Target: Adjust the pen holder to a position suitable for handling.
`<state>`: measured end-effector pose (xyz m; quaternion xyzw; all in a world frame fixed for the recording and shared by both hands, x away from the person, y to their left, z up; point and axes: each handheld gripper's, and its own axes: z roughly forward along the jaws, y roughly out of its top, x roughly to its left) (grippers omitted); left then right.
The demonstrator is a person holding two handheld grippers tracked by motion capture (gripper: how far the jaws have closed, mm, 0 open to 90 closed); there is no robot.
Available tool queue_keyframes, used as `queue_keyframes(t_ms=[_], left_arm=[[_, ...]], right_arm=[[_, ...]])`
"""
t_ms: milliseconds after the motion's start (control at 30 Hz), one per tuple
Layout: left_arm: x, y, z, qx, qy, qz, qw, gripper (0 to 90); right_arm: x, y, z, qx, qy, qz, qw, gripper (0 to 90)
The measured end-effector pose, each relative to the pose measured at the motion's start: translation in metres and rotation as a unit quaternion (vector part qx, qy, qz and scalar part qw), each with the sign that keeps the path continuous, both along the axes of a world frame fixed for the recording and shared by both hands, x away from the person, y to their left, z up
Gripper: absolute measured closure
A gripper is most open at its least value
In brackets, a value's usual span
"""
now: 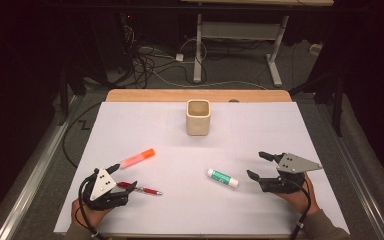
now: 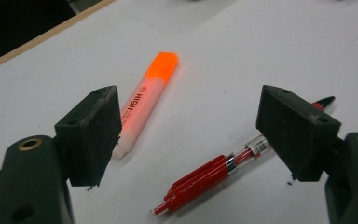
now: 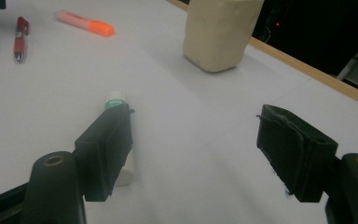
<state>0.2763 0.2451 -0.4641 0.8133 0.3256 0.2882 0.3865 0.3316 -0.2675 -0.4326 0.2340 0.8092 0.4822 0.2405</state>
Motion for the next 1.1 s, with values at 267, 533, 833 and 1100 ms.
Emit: queue_keyframes(t_ms=[267, 533, 833, 1100], left_arm=[[0.000, -0.001, -0.001, 0.005, 0.006, -0.002, 1.0000, 21.6], [0.000, 0.001, -0.001, 0.004, 0.010, -0.002, 0.9999, 21.6], [0.000, 0.001, -0.002, 0.003, 0.012, -0.007, 0.9999, 21.6], [0.000, 0.001, -0.003, 0.005, 0.016, -0.011, 0.9998, 21.6]], right_arm=[[0.012, 0.013, 0.007, -0.012, 0.001, 0.017, 0.9998, 29.0], [0.031, 0.030, 0.017, -0.024, 0.009, 0.032, 0.9992, 28.5], [0.065, 0.067, 0.041, -0.078, 0.013, 0.072, 0.9943, 29.2], [0.098, 0.101, 0.057, -0.123, 0.014, 0.099, 0.9873, 33.1]])
